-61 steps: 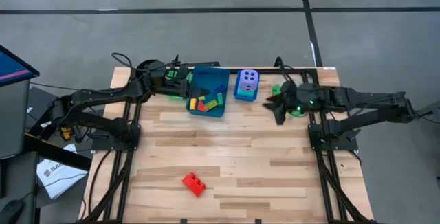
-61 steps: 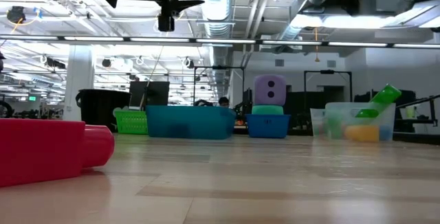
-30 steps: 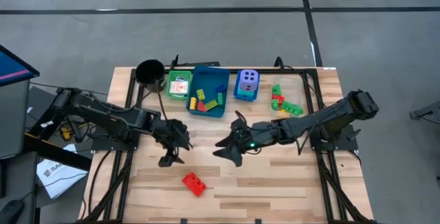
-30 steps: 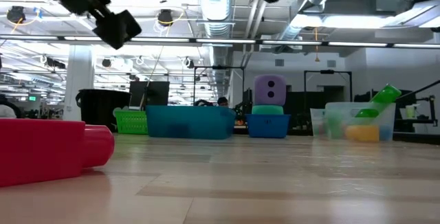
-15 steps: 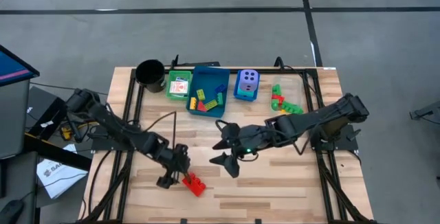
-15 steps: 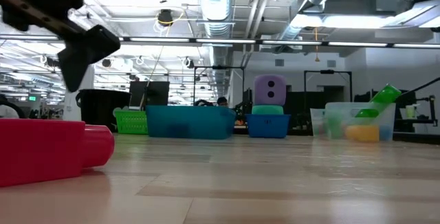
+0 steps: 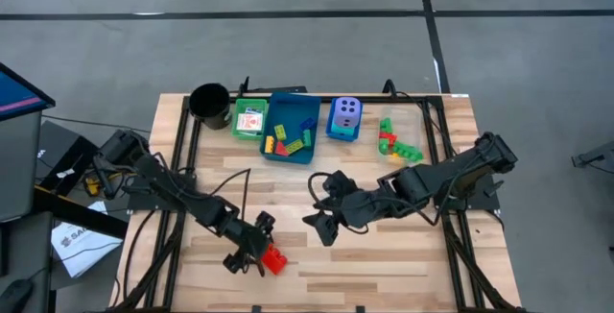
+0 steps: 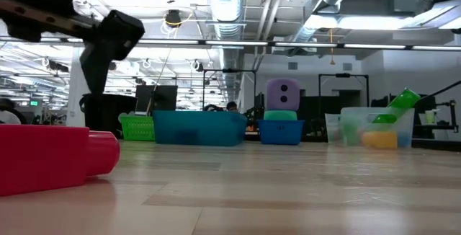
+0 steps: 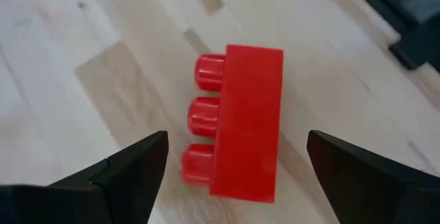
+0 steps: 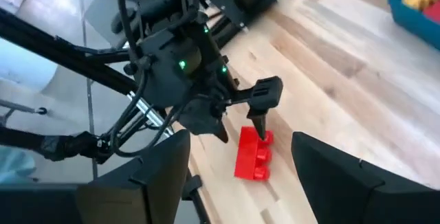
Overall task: Pick & Place Toys
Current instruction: Put the large red game piece into the transparent bin
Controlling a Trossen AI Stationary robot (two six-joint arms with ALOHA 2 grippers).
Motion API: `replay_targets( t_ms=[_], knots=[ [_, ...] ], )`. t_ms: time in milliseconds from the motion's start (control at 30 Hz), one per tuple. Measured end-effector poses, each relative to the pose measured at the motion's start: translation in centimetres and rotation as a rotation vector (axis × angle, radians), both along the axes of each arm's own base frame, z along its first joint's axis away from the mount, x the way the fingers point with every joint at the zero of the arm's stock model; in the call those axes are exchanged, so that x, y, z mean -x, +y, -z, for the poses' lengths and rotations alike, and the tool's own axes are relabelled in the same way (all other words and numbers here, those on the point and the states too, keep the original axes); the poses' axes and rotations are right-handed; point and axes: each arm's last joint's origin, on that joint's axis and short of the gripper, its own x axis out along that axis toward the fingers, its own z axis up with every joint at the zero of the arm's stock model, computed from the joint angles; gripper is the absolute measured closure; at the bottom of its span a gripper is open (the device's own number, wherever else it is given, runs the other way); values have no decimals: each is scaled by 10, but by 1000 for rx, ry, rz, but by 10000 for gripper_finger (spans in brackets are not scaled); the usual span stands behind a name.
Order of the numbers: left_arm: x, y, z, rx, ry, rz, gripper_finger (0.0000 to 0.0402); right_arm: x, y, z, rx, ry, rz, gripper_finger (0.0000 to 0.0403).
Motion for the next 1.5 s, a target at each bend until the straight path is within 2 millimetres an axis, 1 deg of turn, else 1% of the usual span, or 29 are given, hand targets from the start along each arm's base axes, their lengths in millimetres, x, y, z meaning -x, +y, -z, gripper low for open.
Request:
replay_targets(
  t_ms=[167, 267, 667, 767, 1200, 1367, 1500],
  knots=[
    [-10, -7, 14, 4, -30, 31, 62, 4, 8, 1, -19, -5, 35, 152],
    [-14, -10, 21, 22, -26, 44, 62, 6, 11, 1, 12, -11, 53, 152],
    [-25, -17, 42, 64, -31, 56, 62, 7, 10, 2, 26, 7, 55, 152],
    [-25, -17, 45, 63, -30, 57, 62, 7, 10, 2, 26, 7, 55, 152],
    [-26, -17, 46, 61, -26, 54, 63, 7, 10, 2, 21, 2, 57, 152],
    [-28, -17, 59, 85, 27, 30, 63, 7, 10, 2, 18, 0, 59, 152],
    [-31, -19, 61, 135, 37, 11, 65, 7, 10, 1, 12, -5, 62, 152]
  ],
)
